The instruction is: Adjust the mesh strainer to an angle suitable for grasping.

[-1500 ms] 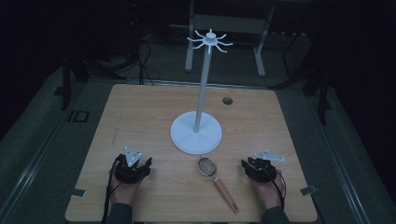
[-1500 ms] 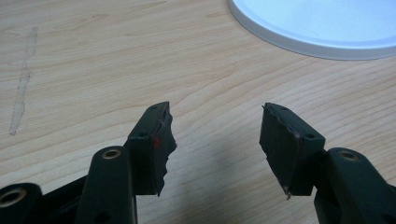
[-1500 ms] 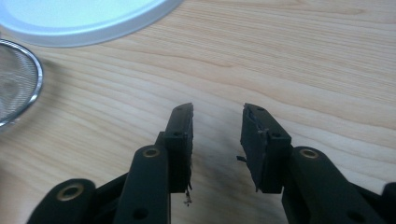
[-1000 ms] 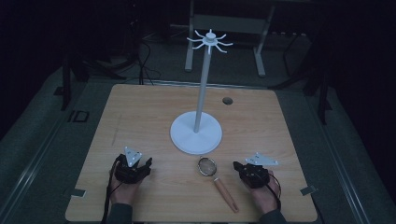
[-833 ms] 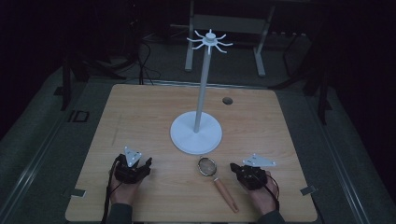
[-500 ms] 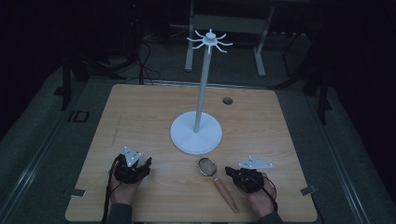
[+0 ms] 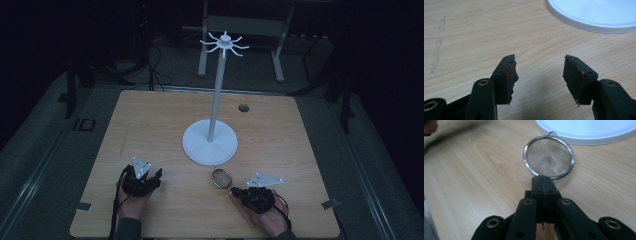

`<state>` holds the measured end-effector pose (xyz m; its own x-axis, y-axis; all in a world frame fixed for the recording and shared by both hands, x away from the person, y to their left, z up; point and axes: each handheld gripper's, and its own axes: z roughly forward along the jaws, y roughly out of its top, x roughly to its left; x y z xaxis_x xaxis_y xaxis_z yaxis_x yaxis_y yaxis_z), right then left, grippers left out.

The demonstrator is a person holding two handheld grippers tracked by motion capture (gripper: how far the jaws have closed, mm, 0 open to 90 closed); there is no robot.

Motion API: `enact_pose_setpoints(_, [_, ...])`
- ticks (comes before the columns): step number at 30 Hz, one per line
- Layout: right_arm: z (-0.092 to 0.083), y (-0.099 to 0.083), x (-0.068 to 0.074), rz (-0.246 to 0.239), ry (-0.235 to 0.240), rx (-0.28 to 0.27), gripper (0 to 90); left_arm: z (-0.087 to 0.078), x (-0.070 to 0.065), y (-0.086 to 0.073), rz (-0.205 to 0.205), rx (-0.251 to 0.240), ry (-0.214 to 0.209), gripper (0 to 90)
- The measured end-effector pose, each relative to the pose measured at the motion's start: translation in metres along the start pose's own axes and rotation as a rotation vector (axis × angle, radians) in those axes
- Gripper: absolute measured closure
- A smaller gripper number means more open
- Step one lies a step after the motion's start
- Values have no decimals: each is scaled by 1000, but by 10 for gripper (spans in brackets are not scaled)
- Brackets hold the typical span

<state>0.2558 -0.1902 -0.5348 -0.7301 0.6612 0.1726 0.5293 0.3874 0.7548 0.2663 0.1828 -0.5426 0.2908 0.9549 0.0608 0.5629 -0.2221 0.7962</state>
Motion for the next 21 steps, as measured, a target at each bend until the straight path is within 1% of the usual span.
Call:
enact_pose_setpoints(3, [3,-1,5,-24,18,13,896,0,0,0,0,1,-1,437])
enact_pose_setpoints(4, [3,-1,5,-24,18,13,896,0,0,0,0,1,-1,437])
enact_pose_setpoints(6, [6,-2,7,-44,24,31,891,0,0,0,0,1,-1,438])
enact_pose_setpoints(8, [8,-3,8,-52,30,49,892,0,0,0,0,0,0,438])
enact_pose_setpoints(9, [8,-3,8,-52,30,49,892,0,0,0,1,1,0,438])
enact_pose_setpoints(11, [9,-4,8,-69,30,70,891,0,0,0,0,0,1,437])
enact_pose_setpoints(12, [9,-4,8,-69,30,70,891,0,0,0,0,0,1,437])
enact_pose_setpoints(15, [9,-5,4,-82,9,96,884,0,1,0,-2,-1,-1,437])
enact_pose_setpoints(16, [8,-6,2,-81,-2,105,882,-1,1,0,-2,-2,-2,438])
enact_pose_setpoints(18, [8,-7,1,-78,-7,110,880,-1,1,0,-2,-1,-2,438])
enact_pose_setpoints(21, [3,-7,-7,-66,-26,113,869,0,1,0,-1,0,-1,438])
